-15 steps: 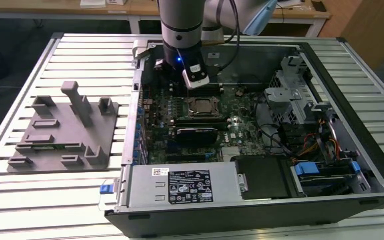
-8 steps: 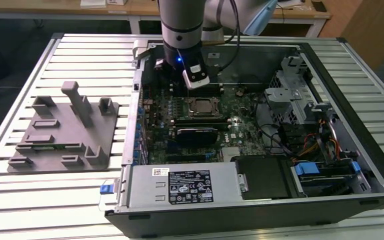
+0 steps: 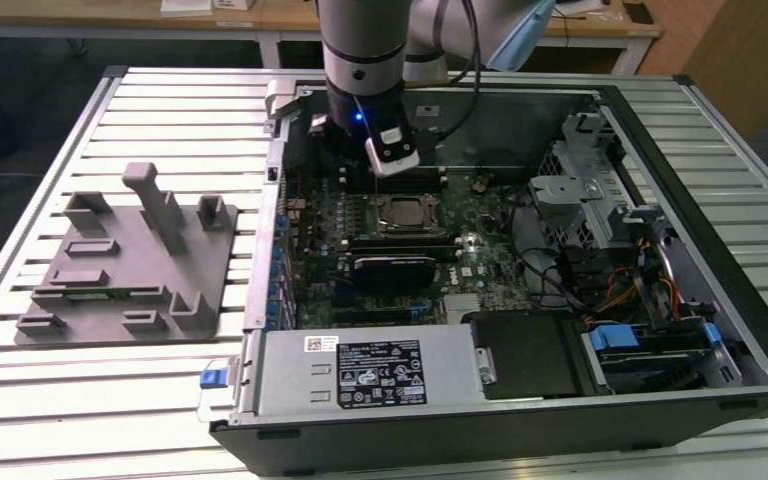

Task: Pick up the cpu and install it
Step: 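Install the first cpu locking lever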

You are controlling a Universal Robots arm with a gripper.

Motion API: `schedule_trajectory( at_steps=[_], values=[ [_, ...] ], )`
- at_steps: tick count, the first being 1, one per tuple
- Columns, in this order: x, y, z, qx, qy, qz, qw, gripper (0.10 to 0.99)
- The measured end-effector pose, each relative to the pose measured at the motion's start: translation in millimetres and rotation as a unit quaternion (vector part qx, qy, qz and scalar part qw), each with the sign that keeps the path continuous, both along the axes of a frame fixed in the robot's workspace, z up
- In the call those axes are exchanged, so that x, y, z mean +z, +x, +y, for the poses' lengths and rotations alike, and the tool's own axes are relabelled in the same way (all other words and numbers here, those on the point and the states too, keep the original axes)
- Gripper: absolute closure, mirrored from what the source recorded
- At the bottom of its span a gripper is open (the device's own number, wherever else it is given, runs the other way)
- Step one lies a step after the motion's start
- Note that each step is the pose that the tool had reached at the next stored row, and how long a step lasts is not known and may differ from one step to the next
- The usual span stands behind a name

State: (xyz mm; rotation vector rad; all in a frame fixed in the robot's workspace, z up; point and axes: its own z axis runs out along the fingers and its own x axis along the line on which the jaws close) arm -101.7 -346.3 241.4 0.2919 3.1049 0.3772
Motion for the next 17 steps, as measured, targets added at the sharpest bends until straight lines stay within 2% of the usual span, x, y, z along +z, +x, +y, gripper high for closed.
schedule_trajectory(
  at_steps=[4,10,17],
  values=[
    [0.7,-0.1,0.1,0.001,0.0098,0.0001,1.0000,0.980],
    [0.7,1.7,0.0,0.002,0.0102,0.0002,0.9999,0.980],
    [0.7,14.4,0.0,0.001,0.0101,0.0003,0.9999,0.980]
  ],
)
